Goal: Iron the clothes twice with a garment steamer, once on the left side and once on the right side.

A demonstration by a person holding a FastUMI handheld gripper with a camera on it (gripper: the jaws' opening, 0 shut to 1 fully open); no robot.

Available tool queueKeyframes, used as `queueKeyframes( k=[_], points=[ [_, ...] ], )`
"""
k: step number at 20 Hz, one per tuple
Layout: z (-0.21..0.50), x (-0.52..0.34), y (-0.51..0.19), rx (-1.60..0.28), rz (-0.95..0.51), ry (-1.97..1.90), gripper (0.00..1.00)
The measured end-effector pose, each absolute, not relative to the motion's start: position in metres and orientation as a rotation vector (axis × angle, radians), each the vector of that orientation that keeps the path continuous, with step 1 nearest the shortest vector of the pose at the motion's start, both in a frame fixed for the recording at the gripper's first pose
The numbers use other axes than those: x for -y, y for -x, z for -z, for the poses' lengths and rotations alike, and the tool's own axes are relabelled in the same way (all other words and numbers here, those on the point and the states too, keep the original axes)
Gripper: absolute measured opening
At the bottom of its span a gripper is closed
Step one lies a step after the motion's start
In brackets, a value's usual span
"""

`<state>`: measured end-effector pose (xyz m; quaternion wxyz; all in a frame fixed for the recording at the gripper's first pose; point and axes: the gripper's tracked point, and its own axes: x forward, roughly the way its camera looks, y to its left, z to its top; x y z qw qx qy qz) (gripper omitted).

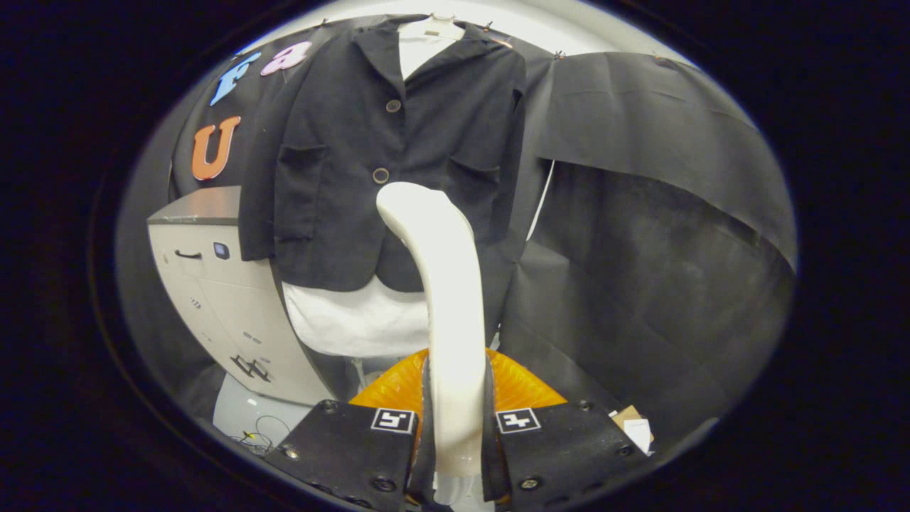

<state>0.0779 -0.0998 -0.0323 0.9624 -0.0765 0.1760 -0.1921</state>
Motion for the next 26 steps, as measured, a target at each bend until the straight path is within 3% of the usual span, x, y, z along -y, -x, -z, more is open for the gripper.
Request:
queueKeyframes(
  k=[11,19,26],
  points=[
    [-0.062,0.103,-0.003,-0.173,0.191,0.122,0.29],
    [-0.075,0.15,0.068,-0.128,0.027,0.091,0.29],
    [-0.065,0.199,0.099,-0.138,0.074,0.031,0.29]
  ],
)
